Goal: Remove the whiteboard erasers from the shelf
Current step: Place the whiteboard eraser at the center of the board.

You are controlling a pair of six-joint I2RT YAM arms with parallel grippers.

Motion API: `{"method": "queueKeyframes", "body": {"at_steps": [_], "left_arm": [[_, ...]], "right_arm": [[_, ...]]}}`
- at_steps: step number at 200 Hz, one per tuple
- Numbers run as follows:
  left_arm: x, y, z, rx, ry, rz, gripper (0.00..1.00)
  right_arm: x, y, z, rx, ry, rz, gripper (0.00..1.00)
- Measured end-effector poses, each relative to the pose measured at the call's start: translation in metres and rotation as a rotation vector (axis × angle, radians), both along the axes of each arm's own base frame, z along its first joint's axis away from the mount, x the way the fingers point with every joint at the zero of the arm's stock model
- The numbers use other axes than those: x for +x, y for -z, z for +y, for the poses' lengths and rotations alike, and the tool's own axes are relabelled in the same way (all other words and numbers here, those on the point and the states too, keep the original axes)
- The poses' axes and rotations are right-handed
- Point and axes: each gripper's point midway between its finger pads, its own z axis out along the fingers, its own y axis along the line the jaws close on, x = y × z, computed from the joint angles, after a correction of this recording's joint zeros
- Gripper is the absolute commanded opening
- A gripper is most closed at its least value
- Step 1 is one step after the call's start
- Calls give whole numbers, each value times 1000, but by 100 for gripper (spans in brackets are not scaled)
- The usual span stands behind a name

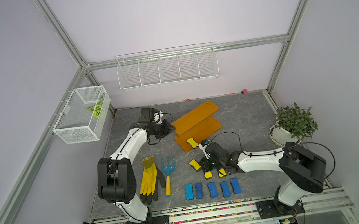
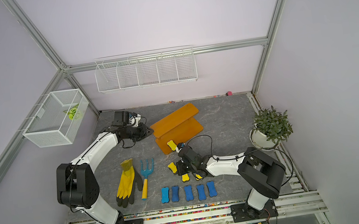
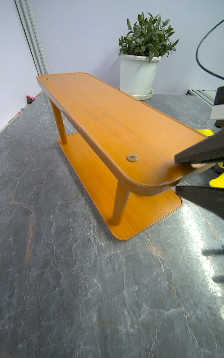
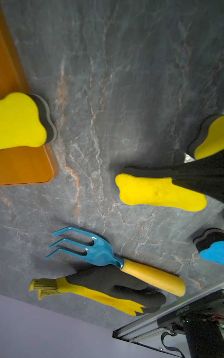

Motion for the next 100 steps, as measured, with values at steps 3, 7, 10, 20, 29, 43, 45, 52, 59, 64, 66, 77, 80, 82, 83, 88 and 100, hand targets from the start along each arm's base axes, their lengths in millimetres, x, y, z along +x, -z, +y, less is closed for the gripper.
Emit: {"method": "queueKeyframes", "body": {"at_steps": [3, 7, 10, 20, 29, 43, 45, 52, 59, 64, 66, 77, 80, 82, 83, 88, 100], "left_arm": [[0, 0, 0, 0, 0, 0, 25], [0, 0, 0, 0, 0, 0, 25], [0, 0, 0, 0, 0, 0, 25], [0, 0, 0, 0, 0, 0, 25], [0, 0, 0, 0, 0, 0, 25], [0, 0, 0, 0, 0, 0, 25], [0, 0, 0, 0, 0, 0, 25], [0, 0, 0, 0, 0, 0, 25], [0, 0, 0, 0, 0, 0, 25], [0, 0, 0, 0, 0, 0, 25], [0, 0, 0, 0, 0, 0, 25], [0, 0, 0, 0, 0, 0, 25], [0, 0, 0, 0, 0, 0, 25], [0, 0, 0, 0, 0, 0, 25], [0, 0, 0, 0, 0, 0, 25], [0, 0, 0, 0, -1, 0, 25], [0, 0, 0, 0, -1, 0, 25]], "right_arm": [[-1, 1, 0, -3, -3, 5, 0], [-3, 2, -1, -7, -6, 10, 0], [-4, 2, -1, -8, -10, 15, 0], [-8, 4, -1, -16, -19, 29, 2], [-12, 6, -2, -24, -27, 40, 4], [-17, 8, -2, -32, -40, 53, 8], [-17, 8, -3, -33, -42, 56, 9], [-20, 9, -2, -35, -51, 61, 12], [-22, 10, -2, -37, -57, 69, 14], [-24, 10, -2, -39, -64, 71, 16], [-24, 10, -2, -40, -66, 73, 16], [-27, 10, -1, -42, -79, 81, 19], [-28, 10, -1, -41, -81, 84, 20], [-28, 10, -1, -41, -83, 85, 20], [-28, 10, -1, -41, -84, 84, 20], [-29, 10, 0, -40, -88, 88, 22], [-31, 9, 1, -39, -98, 91, 24]]}}
